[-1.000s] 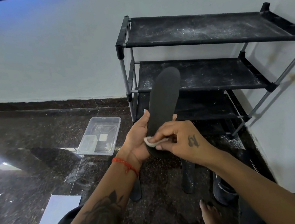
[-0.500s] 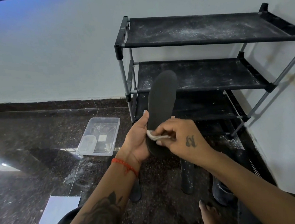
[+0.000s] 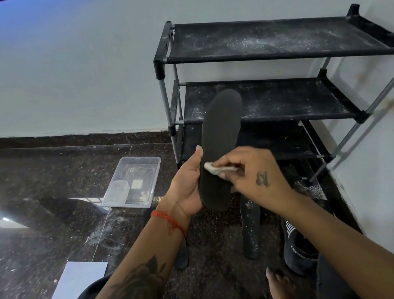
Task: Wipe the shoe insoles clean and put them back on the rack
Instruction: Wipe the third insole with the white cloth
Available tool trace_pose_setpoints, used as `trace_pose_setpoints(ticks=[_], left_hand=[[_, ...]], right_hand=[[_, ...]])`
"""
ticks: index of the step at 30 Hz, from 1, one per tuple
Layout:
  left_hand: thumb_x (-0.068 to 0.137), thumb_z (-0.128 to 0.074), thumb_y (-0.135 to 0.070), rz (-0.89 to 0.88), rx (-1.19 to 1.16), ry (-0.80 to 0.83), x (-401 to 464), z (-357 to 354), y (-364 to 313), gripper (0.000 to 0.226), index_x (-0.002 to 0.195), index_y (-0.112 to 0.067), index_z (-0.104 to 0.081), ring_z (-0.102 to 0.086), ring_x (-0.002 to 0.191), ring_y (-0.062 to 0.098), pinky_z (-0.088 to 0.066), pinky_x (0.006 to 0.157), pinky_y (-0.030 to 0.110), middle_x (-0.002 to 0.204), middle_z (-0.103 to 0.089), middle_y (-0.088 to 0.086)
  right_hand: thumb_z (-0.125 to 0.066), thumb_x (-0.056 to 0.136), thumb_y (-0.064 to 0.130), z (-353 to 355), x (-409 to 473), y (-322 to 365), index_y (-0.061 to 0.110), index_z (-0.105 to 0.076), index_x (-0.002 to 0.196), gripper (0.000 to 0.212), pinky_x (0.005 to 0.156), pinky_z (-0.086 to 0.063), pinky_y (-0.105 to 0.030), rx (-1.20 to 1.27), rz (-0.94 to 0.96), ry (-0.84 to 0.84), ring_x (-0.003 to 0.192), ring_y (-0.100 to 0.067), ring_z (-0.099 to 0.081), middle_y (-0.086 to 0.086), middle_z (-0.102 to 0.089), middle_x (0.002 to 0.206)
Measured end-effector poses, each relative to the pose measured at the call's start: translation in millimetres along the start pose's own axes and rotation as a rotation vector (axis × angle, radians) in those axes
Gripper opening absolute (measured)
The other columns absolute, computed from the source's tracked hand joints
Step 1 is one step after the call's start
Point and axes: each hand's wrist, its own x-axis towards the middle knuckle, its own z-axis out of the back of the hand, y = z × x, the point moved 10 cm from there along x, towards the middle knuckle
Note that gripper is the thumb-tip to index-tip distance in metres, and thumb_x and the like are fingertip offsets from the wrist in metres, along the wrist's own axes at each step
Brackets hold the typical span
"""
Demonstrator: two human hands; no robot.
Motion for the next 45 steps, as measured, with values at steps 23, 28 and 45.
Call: trace_pose_setpoints(ticks=[23, 28, 45], left_hand=[[0.101, -0.028, -0.046, -0.056, 0.024, -0.096, -3.2, 10.9, -9.8, 0.061, 0.115, 0.002, -0.062, -0.068, 0.091, 0.025, -0.055, 0.084, 0.035, 0.107, -0.067, 0.019], [0.101, -0.026, -0.046, -0.069, 0.04, -0.115, -3.2, 10.2, -11.1, 0.06, 0.124, 0.002, -0.054, -0.066, 0.093, 0.024, -0.048, 0.095, 0.037, 0.105, -0.066, 0.019], [0.102, -0.029, -0.043, -0.079, 0.007, -0.112, -4.2, 4.2, -11.8, 0.053, 0.118, -0.001, -0.058, -0.072, 0.074, 0.028, -0.06, 0.062, 0.038, 0.095, -0.068, 0.018]], right_hand=[[-0.076, 0.069, 0.001, -31.6, -10.0, 20.8, 0.014, -0.076, 0.083, 0.018, 0.07, -0.049, -0.014, 0.161, 0.067, 0.373, 0.075, -0.003, -0.062, 0.006, -0.068, 0.083], [-0.062, 0.067, -0.004, -19.6, -10.6, 6.6, 0.022, -0.077, 0.076, 0.031, 0.073, -0.052, -0.022, -0.125, 0.12, 0.456, 0.077, -0.002, -0.064, 0.01, -0.071, 0.083], [-0.077, 0.066, 0.004, -28.2, -20.2, -5.4, 0.029, -0.075, 0.077, 0.027, 0.066, -0.047, -0.011, 0.101, -0.199, 0.647, 0.075, 0.002, -0.062, 0.013, -0.07, 0.075]])
